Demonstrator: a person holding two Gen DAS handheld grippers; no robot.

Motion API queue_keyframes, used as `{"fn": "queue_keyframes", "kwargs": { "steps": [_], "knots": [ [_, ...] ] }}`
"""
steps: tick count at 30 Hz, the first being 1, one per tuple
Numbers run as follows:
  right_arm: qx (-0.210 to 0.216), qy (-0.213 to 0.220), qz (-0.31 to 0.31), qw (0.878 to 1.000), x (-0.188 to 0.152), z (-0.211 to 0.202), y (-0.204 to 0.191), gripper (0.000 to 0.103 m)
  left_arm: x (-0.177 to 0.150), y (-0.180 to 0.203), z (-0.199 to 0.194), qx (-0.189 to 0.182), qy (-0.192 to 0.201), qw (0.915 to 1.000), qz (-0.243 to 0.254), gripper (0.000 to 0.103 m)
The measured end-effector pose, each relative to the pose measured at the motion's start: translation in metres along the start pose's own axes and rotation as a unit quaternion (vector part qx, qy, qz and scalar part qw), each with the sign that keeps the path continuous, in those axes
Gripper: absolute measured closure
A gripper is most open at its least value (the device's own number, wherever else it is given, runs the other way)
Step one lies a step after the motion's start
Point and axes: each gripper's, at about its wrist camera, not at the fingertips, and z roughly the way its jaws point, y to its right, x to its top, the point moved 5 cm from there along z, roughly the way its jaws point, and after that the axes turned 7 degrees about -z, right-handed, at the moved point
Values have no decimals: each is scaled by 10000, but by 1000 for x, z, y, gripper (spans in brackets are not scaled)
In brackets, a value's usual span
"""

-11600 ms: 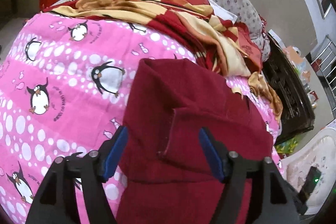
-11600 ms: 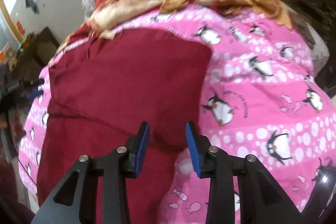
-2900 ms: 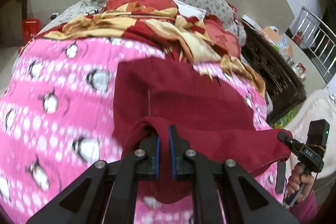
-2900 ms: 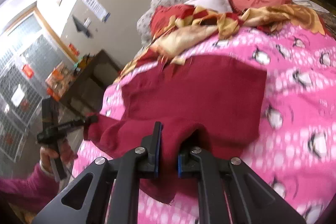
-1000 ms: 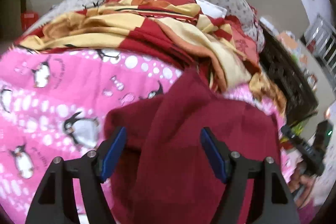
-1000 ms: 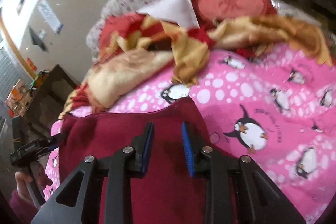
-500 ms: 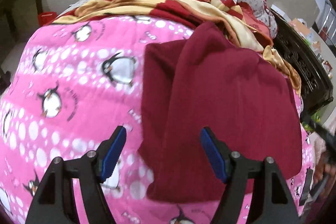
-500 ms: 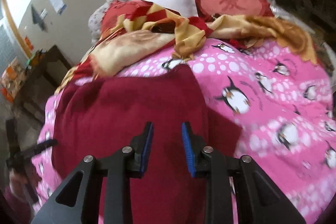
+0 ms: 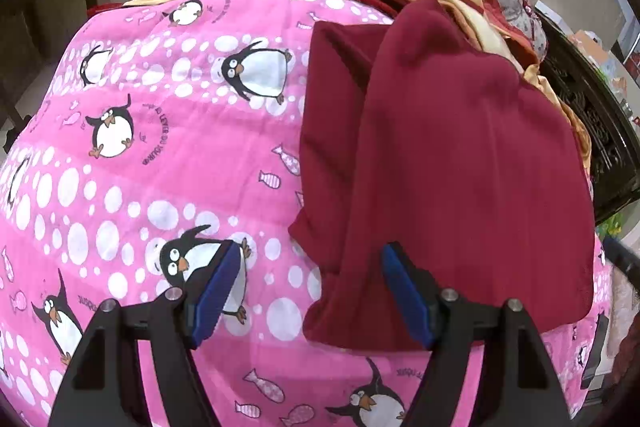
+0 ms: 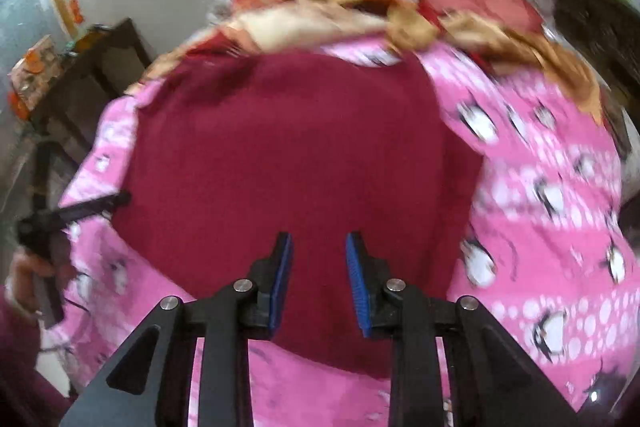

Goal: Fold small clothes

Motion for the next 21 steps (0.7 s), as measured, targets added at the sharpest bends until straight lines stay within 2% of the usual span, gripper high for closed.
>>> {"fn": "queue_keyframes", "kwargs": {
  "steps": [2,7,12,16,20,21],
  "knots": [
    [226,31,-138,9996,18,11,-25,71,-1,0,0,-6,23,10000,-28,26],
    [465,28,-610,9970,68,52,-93,66,-3,-4,2,-92,34,9999,-121,24],
    [886,-3,-597,9943,114,96,-148,66,-4,-8,5,-230,67,9995,-216,23],
    [924,-121,-592,9939,138,130,-177,66,-6,-8,5,-291,112,9994,-172,22],
    [698,-294,-720,9945,148,162,-190,66,-6,-10,7,-391,102,9989,-233,21],
    [490,-426,-766,9949,147,170,-189,68,-6,-11,7,-400,101,9989,-232,21]
  ]
}}
